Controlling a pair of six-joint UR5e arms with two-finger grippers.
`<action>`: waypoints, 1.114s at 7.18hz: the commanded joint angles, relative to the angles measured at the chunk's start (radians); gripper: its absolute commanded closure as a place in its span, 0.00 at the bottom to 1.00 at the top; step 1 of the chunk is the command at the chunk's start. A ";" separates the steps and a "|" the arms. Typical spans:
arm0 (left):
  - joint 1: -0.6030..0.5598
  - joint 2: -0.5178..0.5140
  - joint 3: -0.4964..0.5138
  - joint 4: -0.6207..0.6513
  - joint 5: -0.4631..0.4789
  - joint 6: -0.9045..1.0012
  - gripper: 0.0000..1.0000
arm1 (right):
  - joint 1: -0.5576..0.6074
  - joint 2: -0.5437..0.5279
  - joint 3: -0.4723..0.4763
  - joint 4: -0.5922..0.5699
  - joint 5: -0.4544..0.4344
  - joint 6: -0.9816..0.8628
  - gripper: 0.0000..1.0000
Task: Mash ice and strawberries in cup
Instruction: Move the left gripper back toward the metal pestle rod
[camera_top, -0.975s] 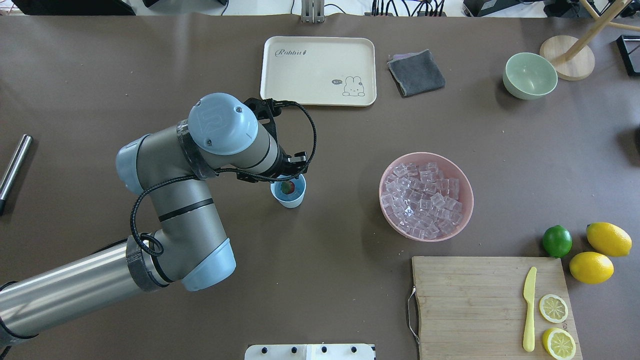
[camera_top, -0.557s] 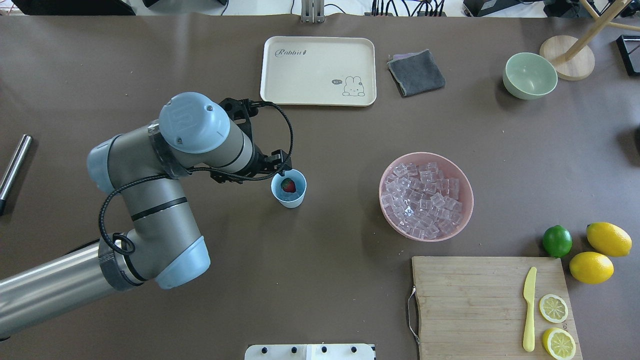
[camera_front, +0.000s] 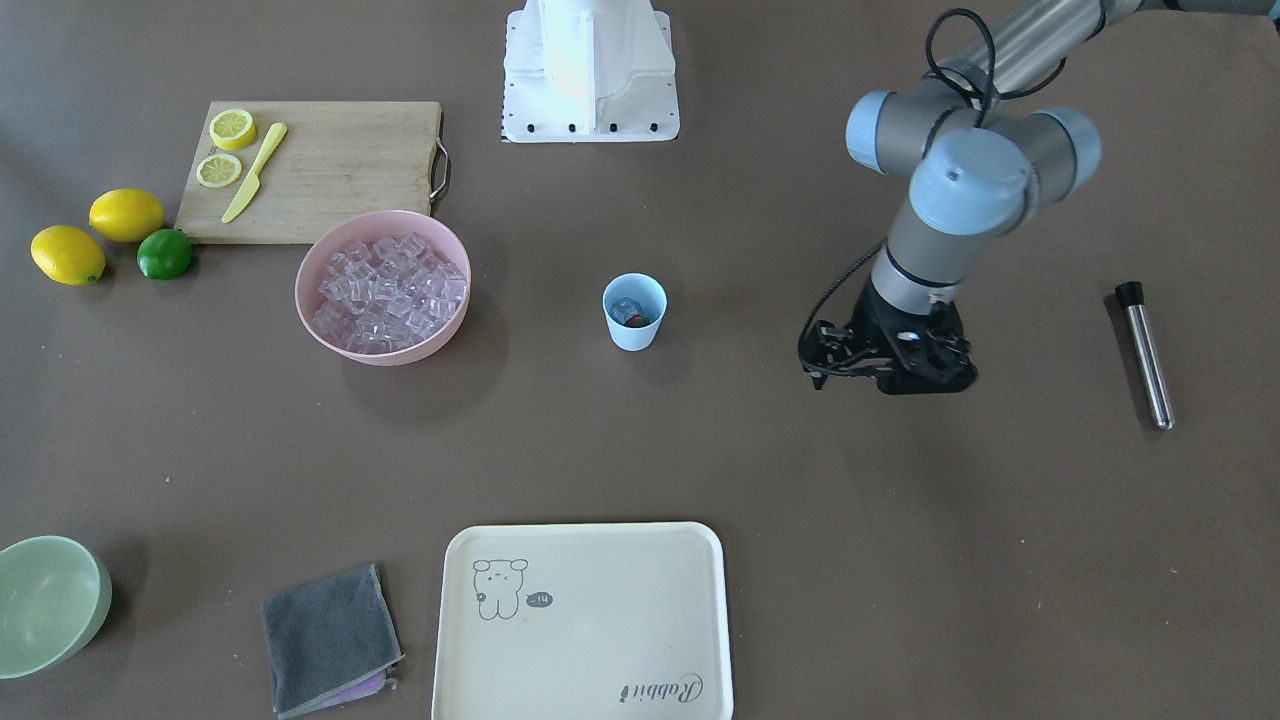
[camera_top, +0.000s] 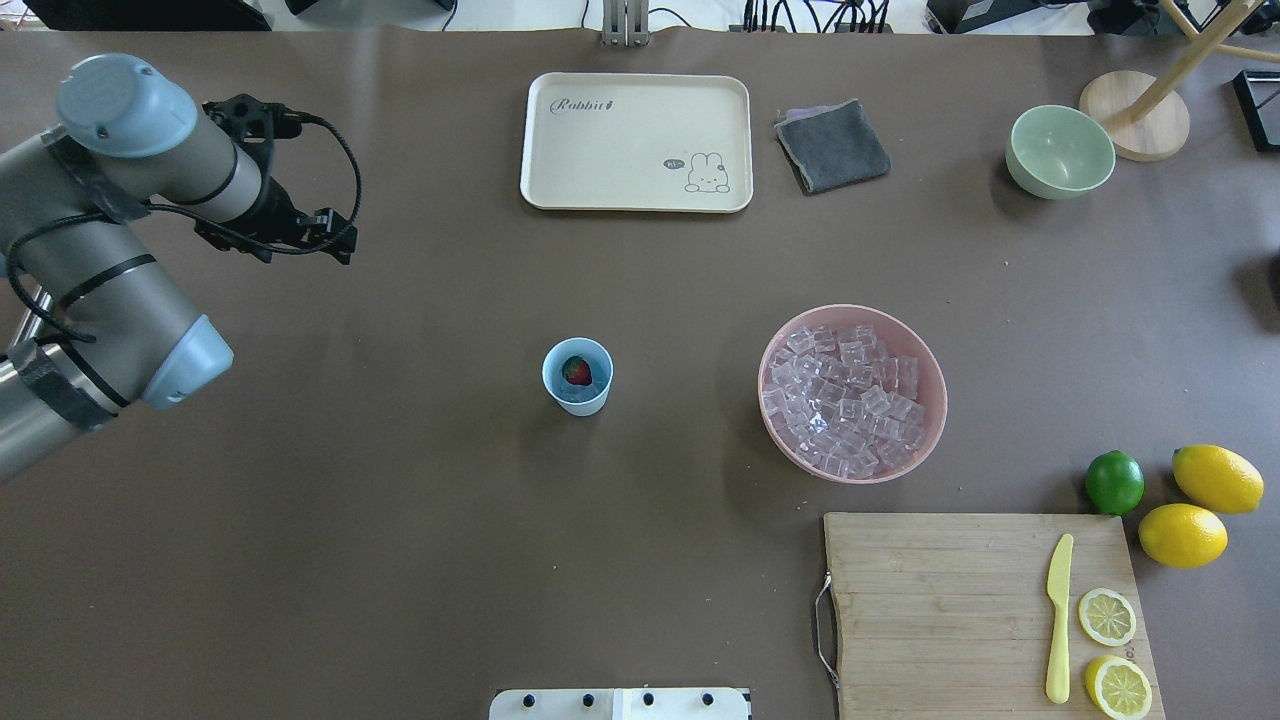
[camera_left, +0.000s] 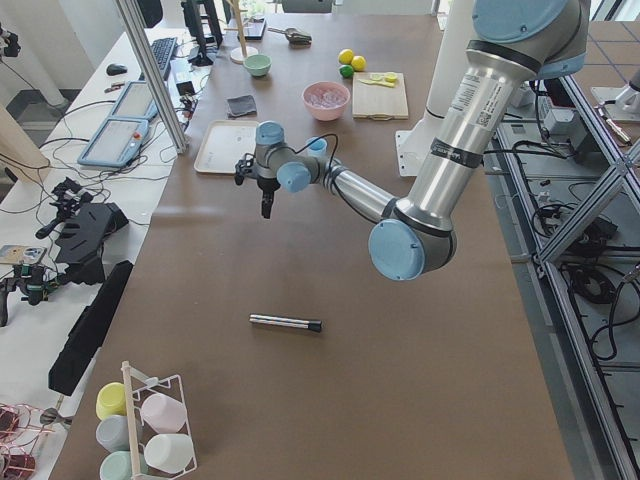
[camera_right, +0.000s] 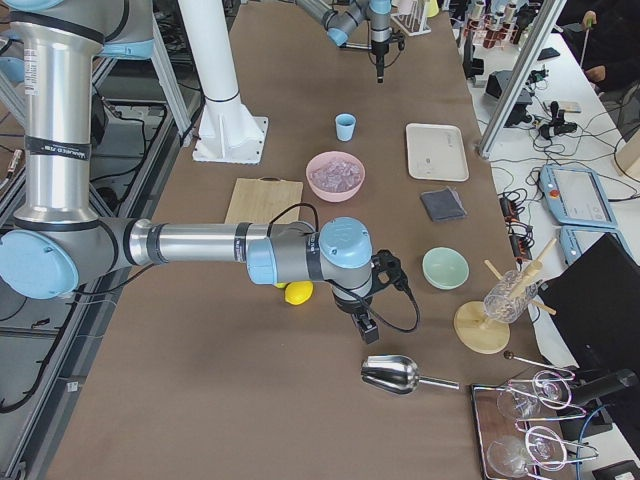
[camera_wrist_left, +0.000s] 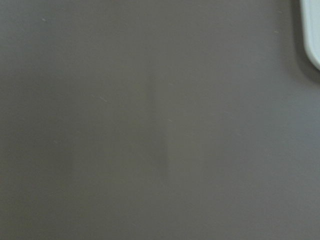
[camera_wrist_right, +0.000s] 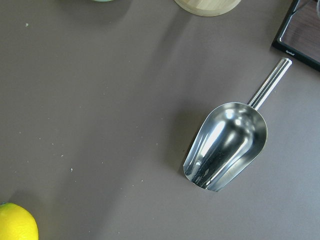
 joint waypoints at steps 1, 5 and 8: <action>-0.202 0.054 0.206 -0.119 -0.133 0.303 0.02 | -0.001 0.005 0.000 0.000 0.000 0.000 0.01; -0.286 0.218 0.234 -0.235 -0.149 0.415 0.02 | -0.001 0.013 0.002 0.000 0.000 0.000 0.01; -0.255 0.284 0.243 -0.388 -0.135 0.286 0.02 | 0.001 0.025 0.017 -0.038 0.007 0.000 0.01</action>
